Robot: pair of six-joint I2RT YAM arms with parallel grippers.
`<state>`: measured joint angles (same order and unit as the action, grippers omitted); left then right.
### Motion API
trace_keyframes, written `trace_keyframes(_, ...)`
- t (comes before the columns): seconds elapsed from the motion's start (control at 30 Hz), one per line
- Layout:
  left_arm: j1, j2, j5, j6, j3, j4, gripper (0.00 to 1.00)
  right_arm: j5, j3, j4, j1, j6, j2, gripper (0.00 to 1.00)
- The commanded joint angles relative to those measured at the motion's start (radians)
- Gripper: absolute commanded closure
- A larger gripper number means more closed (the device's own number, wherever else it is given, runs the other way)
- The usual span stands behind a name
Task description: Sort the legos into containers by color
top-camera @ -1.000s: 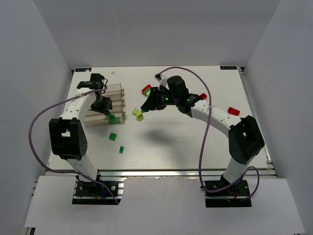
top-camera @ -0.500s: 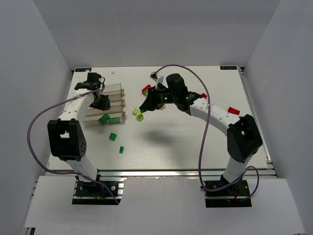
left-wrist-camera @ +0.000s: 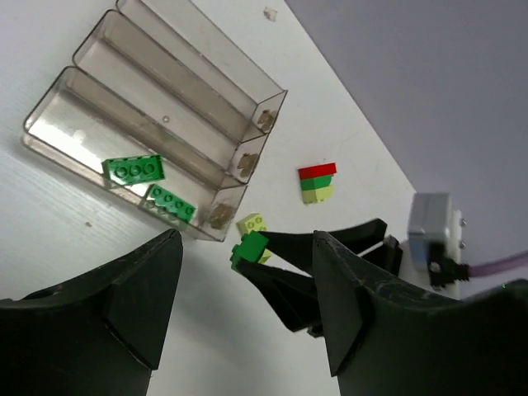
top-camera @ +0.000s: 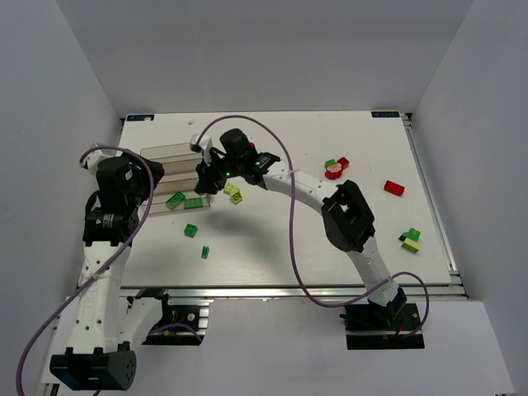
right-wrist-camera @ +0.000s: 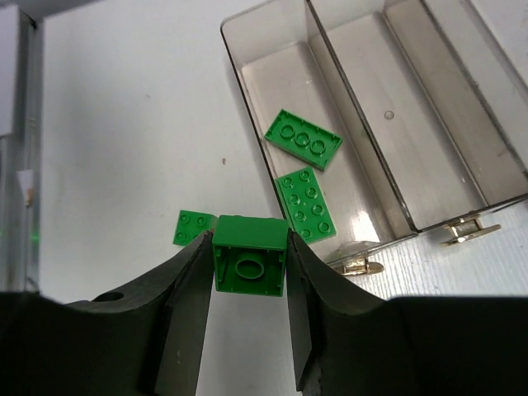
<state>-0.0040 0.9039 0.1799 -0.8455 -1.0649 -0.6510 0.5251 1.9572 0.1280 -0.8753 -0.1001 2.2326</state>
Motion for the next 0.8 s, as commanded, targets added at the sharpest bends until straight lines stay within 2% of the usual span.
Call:
trace_keyframes(0.0,0.002,-0.034,0.027,0.071,0.055,-0.082,0.26,-0.092,0.037,-0.068,-0.022,-0.066,0.004,0.98)
trace_keyframes(0.03,0.002,-0.049,0.027,0.071,0.072,-0.1,0.26,-0.127,0.026,-0.109,-0.027,-0.073,0.009,0.94)
trace_keyframes(0.1,0.002,-0.088,0.032,0.072,0.086,-0.113,0.25,-0.158,0.026,-0.152,-0.037,-0.079,0.028,0.92)
trace_keyframes(0.17,0.002,-0.106,0.03,0.08,0.088,-0.139,0.22,-0.194,0.045,-0.183,-0.042,-0.082,0.059,0.83)
trace_keyframes(0.27,0.002,-0.117,0.024,0.102,0.069,-0.185,0.22,-0.229,0.069,-0.206,-0.047,-0.098,0.096,0.77)
trace_keyframes(0.3,0.002,-0.118,0.024,0.103,0.065,-0.197,0.21,-0.234,0.071,-0.212,-0.048,-0.102,0.102,0.76)
trace_keyframes(0.5,0.002,-0.174,0.007,0.091,0.075,-0.262,0.2,-0.257,0.089,-0.238,-0.06,-0.138,0.15,0.56)
trace_keyframes(0.77,0.002,-0.218,-0.043,0.037,0.135,-0.266,0.19,-0.27,0.112,-0.257,-0.065,-0.15,0.168,0.33)
